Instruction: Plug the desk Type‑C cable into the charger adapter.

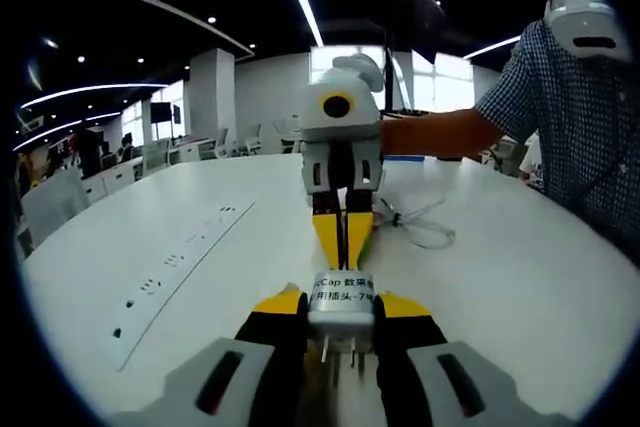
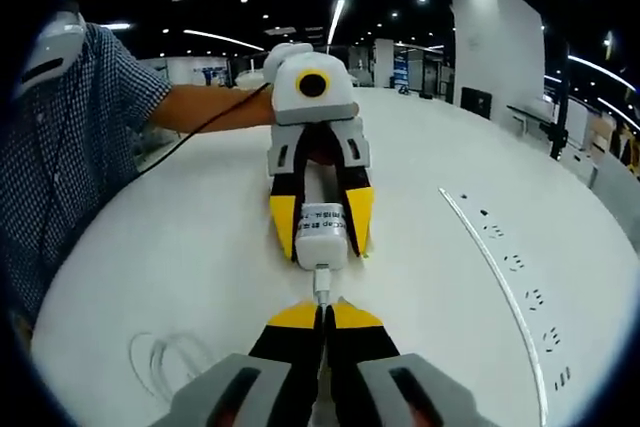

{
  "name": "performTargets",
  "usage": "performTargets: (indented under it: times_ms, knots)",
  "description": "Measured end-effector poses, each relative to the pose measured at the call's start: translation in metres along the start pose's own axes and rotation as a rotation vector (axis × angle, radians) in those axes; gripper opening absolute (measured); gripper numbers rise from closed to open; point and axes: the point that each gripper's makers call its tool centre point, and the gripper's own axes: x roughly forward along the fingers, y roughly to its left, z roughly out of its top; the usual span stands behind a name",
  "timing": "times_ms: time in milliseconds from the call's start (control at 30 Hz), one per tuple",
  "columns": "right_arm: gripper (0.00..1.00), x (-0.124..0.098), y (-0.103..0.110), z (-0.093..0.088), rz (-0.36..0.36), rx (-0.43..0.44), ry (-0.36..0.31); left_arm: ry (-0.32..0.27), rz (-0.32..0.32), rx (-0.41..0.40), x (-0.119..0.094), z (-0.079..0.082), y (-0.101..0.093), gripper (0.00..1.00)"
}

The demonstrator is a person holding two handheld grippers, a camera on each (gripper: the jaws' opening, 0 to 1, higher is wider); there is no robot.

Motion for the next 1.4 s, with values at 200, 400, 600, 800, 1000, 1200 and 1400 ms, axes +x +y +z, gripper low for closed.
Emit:
performTargets:
  times_ms: [200,400,600,800,1000,1200,1400]
  knots:
    - [0.04,-0.0007,0.0009,0.0012,0.007,0.008,-0.022,0.004,0.003,-0.002,0.001,0.0002,-0.0007,0.26]
    - [0.04,-0.0029,0.0001,0.0056,0.013,0.022,-0.027,0.019,0.014,0.0,0.001,-0.0007,-0.0002,0.26]
    - [0.04,-0.0024,-0.0001,0.0061,0.005,0.013,-0.018,0.011,0.018,-0.005,0.0009,-0.0007,0.0006,0.26]
    - [0.04,-0.0034,-0.0005,0.0064,0.019,0.046,-0.065,0.007,0.024,-0.006,0.0015,-0.0008,0.002,0.26]
    - [0.03,-0.0023,-0.0028,0.0056,0.016,0.041,-0.066,0.014,0.03,-0.02,0.0015,-0.0016,0.0038,0.26]
    - [0.03,-0.0017,-0.0039,0.0066,0.01,0.046,-0.057,0.016,0.044,-0.029,0.0019,-0.0027,0.0062,0.26]
    - [0.02,-0.0017,-0.0046,0.0063,0.012,0.052,-0.074,0.028,0.042,-0.031,0.0022,-0.004,0.0079,0.26]
